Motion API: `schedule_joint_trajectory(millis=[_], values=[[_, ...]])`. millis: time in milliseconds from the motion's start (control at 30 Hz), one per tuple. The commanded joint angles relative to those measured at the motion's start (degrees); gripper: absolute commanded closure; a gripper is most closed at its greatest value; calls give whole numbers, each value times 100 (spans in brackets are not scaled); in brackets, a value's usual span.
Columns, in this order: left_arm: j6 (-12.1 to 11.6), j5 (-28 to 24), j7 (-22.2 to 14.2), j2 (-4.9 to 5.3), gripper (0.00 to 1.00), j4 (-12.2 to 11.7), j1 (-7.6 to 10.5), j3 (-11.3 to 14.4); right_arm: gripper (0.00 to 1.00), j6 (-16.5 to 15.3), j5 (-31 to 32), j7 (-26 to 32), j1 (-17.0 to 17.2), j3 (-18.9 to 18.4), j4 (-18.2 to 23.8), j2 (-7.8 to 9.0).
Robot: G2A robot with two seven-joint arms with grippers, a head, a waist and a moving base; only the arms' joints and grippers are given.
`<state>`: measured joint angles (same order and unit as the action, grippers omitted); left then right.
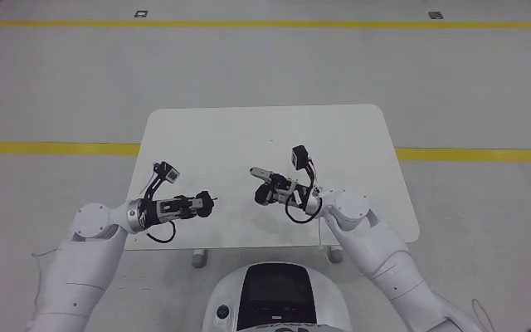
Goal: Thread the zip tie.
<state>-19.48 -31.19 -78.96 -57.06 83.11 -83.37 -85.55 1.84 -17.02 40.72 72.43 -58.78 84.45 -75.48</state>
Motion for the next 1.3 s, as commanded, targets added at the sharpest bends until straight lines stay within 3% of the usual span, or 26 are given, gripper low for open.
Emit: schedule_joint_trajectory(millis=[0, 267, 500, 567, 667, 767, 967, 1033, 1267], values=[[0, 87, -68, -66, 100, 43, -17, -96, 0, 27, 54, -51, 10, 3, 25, 6], [0, 412, -68, -287, 100, 124, -26, -249, 0, -66, 129, -207, -2, 31, 28, 9], [0, 412, -68, -287, 100, 124, -26, -249, 0, -66, 129, -207, -2, 31, 28, 9], [0, 519, 134, -288, 100, 148, -26, -231, 0, -66, 129, -207, -2, 31, 28, 9], [0, 482, 341, -288, 100, 157, -24, -224, 0, 20, 709, -615, 15, 53, 121, 31], [0, 396, 422, -288, 100, 162, -14, -305, 0, 367, 1380, -894, -7, 113, 254, 59], [0, 292, 490, -307, 100, 130, -23, -530, 0, 1115, 2710, -876, -267, 336, 291, 108], [0, 281, 498, -313, 100, 82, -23, -591, 0, 1228, 3178, -772, -354, 409, 332, 134], [0, 248, 421, -327, 100, 39, -17, -638, 0, 1250, 3275, -756, -362, 413, 348, 142]])
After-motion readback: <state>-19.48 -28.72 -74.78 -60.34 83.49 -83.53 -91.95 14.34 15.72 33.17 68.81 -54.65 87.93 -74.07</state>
